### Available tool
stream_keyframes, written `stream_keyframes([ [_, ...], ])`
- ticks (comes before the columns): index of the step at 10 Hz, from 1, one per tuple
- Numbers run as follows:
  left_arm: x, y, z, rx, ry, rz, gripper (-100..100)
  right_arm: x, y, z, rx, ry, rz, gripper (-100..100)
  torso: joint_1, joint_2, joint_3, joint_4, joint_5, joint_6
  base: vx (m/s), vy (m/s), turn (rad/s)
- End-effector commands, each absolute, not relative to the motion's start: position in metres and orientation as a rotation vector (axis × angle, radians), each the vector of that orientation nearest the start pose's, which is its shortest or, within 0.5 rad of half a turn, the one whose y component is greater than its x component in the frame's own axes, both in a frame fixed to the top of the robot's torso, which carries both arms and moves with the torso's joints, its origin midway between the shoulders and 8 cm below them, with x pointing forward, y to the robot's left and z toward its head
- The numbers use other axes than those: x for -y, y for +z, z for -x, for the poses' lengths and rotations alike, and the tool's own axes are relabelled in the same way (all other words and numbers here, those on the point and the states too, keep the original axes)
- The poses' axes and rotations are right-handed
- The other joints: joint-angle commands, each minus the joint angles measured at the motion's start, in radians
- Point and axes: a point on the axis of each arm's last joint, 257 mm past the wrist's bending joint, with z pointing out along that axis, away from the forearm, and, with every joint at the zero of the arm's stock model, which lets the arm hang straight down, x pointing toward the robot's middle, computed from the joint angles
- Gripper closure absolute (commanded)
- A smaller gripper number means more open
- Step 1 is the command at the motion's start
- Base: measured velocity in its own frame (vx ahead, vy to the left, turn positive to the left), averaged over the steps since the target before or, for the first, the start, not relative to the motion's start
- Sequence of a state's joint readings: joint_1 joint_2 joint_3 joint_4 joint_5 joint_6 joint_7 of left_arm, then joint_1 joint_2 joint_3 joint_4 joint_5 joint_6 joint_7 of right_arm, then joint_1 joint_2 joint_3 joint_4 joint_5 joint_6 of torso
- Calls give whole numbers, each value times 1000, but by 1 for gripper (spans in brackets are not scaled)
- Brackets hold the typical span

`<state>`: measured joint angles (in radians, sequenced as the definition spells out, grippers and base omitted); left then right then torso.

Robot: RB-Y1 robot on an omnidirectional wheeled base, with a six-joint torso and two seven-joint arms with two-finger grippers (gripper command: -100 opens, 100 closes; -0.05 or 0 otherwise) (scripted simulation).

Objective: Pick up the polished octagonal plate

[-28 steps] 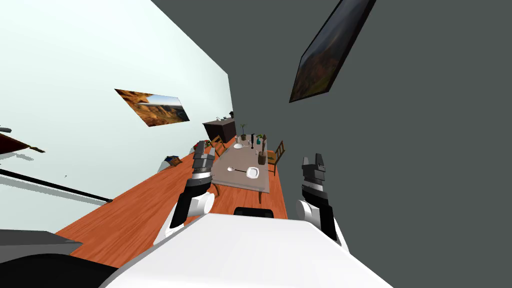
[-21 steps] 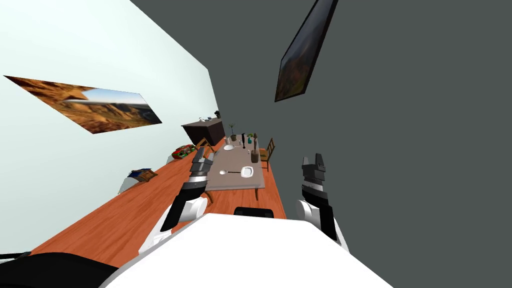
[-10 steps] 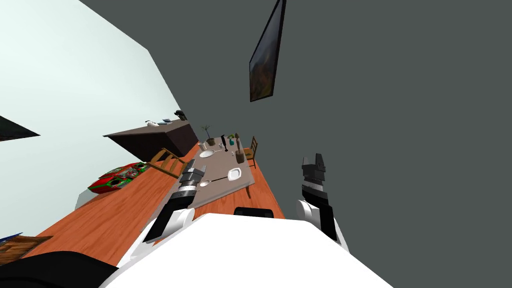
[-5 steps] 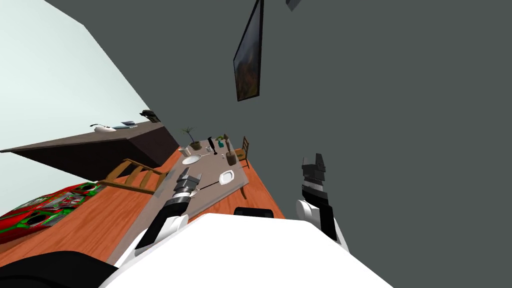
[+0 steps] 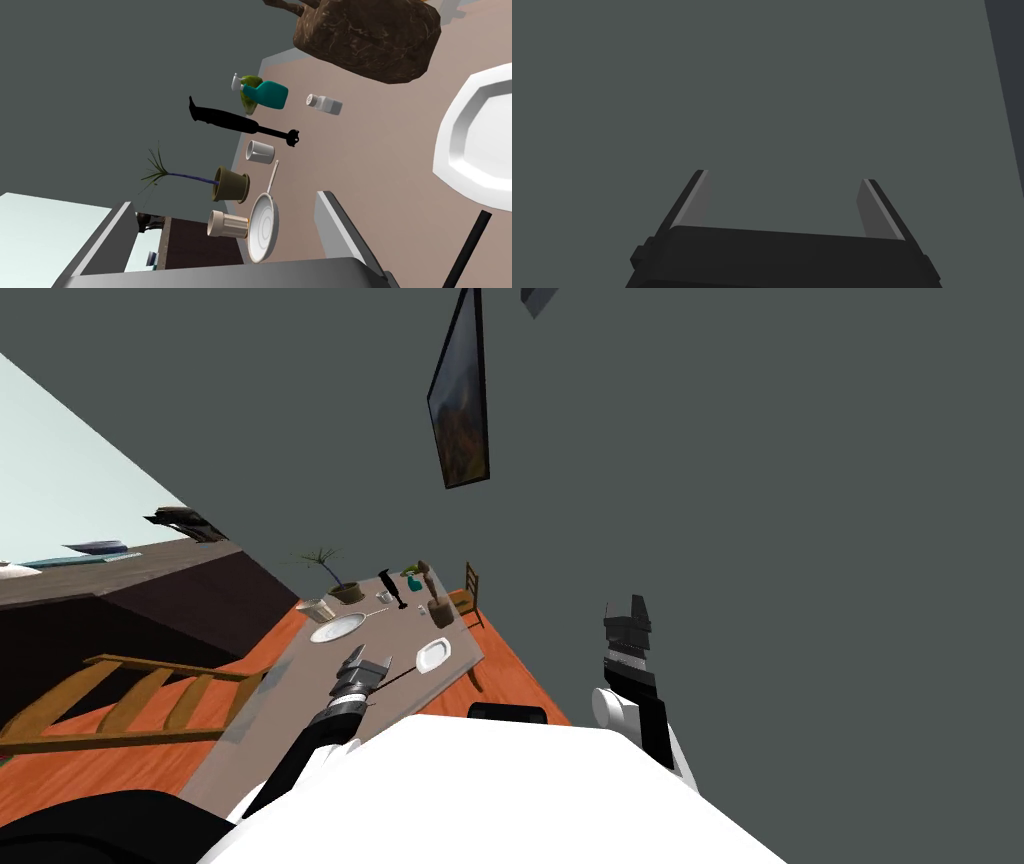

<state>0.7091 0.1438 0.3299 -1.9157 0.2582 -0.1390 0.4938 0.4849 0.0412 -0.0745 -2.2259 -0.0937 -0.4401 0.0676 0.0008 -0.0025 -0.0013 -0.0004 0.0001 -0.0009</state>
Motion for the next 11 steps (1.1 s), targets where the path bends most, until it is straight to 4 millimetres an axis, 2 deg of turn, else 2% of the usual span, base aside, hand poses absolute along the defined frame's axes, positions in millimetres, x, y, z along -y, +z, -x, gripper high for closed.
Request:
stream_keyframes([
  [1, -524, -281, -258, -586, -1029, 1754, -100, 323, -6, -356, -599, 1206, -793, 0, 0, 0, 0, 0, 0, 0, 24, -15, -382],
  [2, -526, -288, -255, -578, -1024, 1772, -100, 323, -6, -356, -599, 1206, -793, 0, 0, 0, 0, 0, 0, 1, 23, -4, -275],
  [3, -539, -312, -234, -534, -979, 1852, -100, 323, -6, -356, -599, 1206, -793, 0, 1, 0, 0, 0, 0, 0, 37, -15, -413],
  [4, -539, -313, -233, -534, -975, 1856, -100, 323, -6, -356, -599, 1206, -793, 0, 0, -1, 0, 0, 0, 0, 35, -5, -257],
  [5, -551, -336, -210, -486, -927, 1934, -100, 323, -6, -356, -599, 1205, -793, 0, 0, -1, 0, 0, 0, 0, 42, -11, -341],
  [6, -551, -339, -209, -485, -922, 1939, -100, 323, -6, -356, -599, 1206, -793, 0, 0, -1, -1, 0, 0, 0, 36, -3, -228],
  [7, -561, -360, -185, -435, -871, 2013, -100, 323, -6, -356, -599, 1205, -793, 0, 1, -1, -1, 0, 0, -1, 47, -9, -371],
  [8, -562, -364, -182, -433, -863, 2019, -100, 323, -6, -356, -599, 1206, -793, 0, 0, -1, -1, 0, 0, 0, 38, -3, -199],
  [9, -571, -387, -154, -378, -803, 2094, -100, 323, -6, -356, -599, 1205, -793, 0, 1, -1, -1, 0, 0, -1, 53, -8, -308],
  [10, -571, -388, -154, -378, -800, 2097, -100, 323, -6, -356, -599, 1205, -793, 0, 0, -2, -1, 0, 0, 0, 53, -1, -264],
  [11, -577, -406, -128, -322, -745, 2161, -100, 323, -6, -356, -599, 1205, -793, 0, 0, -2, -1, 0, 0, -1, 66, 2, -345],
])
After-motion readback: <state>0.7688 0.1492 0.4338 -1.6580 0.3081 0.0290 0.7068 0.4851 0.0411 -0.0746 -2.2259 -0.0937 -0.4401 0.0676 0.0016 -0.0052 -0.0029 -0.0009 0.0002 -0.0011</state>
